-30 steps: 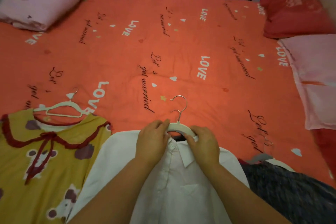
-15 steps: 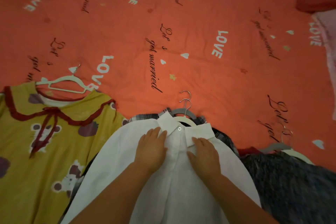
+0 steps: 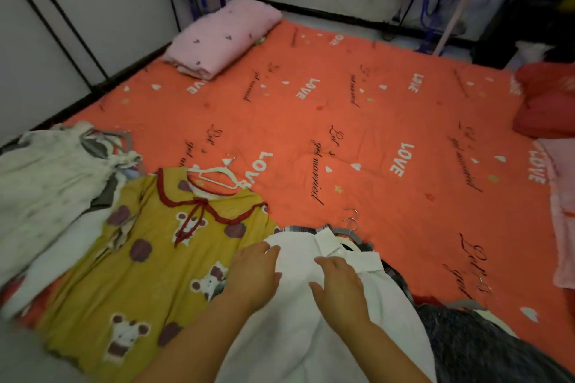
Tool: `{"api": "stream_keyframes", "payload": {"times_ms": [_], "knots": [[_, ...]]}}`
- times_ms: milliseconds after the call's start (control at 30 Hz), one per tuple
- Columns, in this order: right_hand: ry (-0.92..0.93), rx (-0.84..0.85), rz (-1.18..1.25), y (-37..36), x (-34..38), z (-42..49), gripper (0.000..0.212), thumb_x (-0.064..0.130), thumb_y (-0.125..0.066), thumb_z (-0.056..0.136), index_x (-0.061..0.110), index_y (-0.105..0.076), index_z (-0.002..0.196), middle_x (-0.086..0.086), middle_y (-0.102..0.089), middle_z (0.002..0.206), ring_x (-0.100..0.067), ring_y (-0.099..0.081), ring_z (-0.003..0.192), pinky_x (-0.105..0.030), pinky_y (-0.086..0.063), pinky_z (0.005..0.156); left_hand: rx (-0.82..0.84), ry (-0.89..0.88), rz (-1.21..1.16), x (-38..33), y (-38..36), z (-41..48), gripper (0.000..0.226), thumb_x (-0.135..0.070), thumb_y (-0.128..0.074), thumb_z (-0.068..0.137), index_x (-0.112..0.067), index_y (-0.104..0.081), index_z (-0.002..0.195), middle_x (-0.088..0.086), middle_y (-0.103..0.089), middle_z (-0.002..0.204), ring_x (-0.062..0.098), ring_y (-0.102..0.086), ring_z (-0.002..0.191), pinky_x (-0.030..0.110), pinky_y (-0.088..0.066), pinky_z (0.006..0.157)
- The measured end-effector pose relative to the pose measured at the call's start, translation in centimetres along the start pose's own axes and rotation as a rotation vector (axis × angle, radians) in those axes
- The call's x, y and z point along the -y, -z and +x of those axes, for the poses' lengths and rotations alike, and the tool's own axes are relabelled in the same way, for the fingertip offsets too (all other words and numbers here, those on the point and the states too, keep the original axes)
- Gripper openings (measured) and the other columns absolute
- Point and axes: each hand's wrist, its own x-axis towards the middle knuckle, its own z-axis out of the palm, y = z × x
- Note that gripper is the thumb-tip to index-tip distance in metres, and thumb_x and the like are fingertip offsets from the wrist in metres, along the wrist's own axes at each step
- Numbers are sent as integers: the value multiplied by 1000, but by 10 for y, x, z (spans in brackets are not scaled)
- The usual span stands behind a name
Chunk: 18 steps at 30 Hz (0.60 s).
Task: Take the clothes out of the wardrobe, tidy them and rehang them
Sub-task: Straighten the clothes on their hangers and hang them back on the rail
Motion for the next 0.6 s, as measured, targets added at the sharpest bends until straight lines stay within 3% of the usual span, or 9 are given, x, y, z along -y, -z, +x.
{"api": "stream_keyframes", "payload": {"times_ms": [133, 400, 600], "knots": [[116, 14, -33, 6, 63, -14, 47, 36, -50, 93, 28, -38, 138, 4, -42, 139, -15, -40, 127, -27, -31, 104, -76, 115, -39, 48, 28, -57, 41, -40, -46, 91, -24, -44, 129, -4, -51, 126, 17, -46, 115, 30, -35, 93], [317, 54, -148, -24, 206, -26, 47, 37, -53, 92, 26, -41, 136, 2, -45, 135, -18, -44, 122, -29, -38, 97, -231, 331, -112, 182, 63, -161, 51, -43, -49, 91, -25, -38, 137, -6, -46, 134, 16, -46, 120, 29, -38, 94], [373, 95, -204, -82, 337, -31, 50, 39, -56, 91, 27, -40, 137, 4, -43, 138, -17, -42, 125, -31, -38, 102, -256, 431, -141, 312, 71, -231, 49, -45, -48, 91, -24, -39, 135, -3, -47, 132, 18, -46, 119, 32, -40, 93]]}}
